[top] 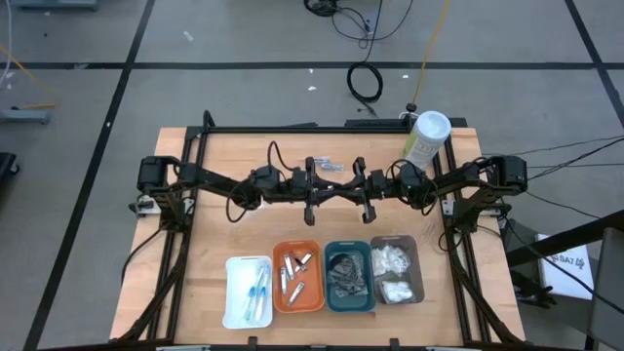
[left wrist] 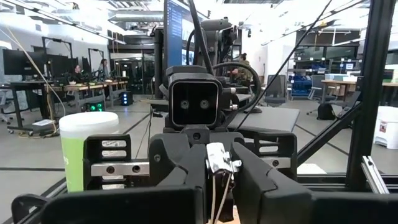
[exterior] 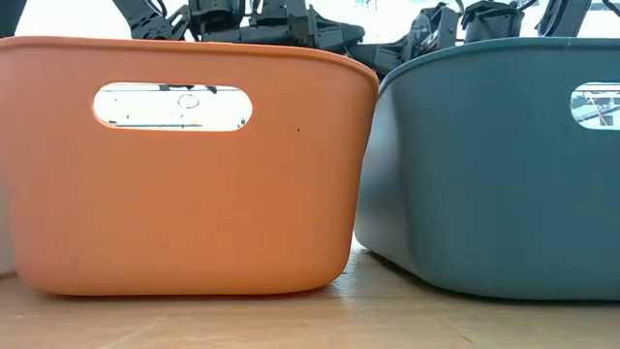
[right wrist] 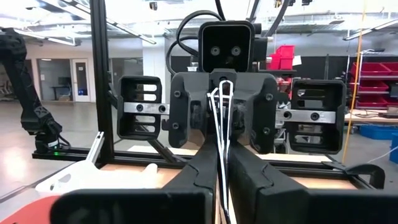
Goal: Pick & Place Travel size toiletries
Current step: Put the silver nail cutter into the orange bin
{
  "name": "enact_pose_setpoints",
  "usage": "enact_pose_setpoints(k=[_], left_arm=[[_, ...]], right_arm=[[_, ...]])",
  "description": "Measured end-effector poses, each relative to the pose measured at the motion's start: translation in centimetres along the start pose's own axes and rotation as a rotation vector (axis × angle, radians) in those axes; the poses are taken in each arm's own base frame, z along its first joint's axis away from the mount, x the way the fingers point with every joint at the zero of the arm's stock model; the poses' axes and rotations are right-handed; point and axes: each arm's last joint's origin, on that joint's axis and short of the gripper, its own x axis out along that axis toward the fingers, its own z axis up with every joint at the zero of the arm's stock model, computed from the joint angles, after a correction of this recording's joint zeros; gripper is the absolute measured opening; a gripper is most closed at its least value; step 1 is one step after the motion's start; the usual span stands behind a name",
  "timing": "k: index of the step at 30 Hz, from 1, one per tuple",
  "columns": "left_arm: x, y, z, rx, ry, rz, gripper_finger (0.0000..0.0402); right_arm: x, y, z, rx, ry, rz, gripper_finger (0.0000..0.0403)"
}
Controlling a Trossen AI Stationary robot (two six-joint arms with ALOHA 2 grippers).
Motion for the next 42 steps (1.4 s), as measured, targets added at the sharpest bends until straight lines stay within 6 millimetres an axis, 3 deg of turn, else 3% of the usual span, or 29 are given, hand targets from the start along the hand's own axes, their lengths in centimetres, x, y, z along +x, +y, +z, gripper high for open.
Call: enact_pose_setpoints(k=[7, 15, 22, 30, 38, 42], left_arm=[[0.0, 0.2, -0.1, -0.009, 0.007, 0.005, 0.0035], [-0.3, 0.2, 0.9, -0.025, 0.048, -0.005, 0.0035], [-1.2, -0.4, 3.0, -0.004, 0.13, -0.029, 0.0035], [-2.6, -2.5, 2.9, -0.275, 0.395, -0.112, 0.0035], [-3.7, -8.1, 0.6, -0.431, 0.679, -0.17, 0.0034], [-4.4, -10.6, 0.3, -0.501, 0.701, -0.133, 0.0034]], right_arm=[[0.0, -0.1, -0.2, 0.028, 0.026, -0.012, 0.0027], [-0.6, -1.1, -0.4, 0.133, 0.137, -0.069, 0.0175], [-2.2, -0.9, 1.8, 0.147, 0.281, -0.114, 0.0272], [-5.5, -0.1, 4.7, 0.15, 0.431, -0.336, 0.0276], [-7.9, 0.9, 5.4, 0.114, 0.399, -0.423, 0.0256], [-8.8, 1.3, 4.9, 0.094, 0.305, -0.42, 0.0254]])
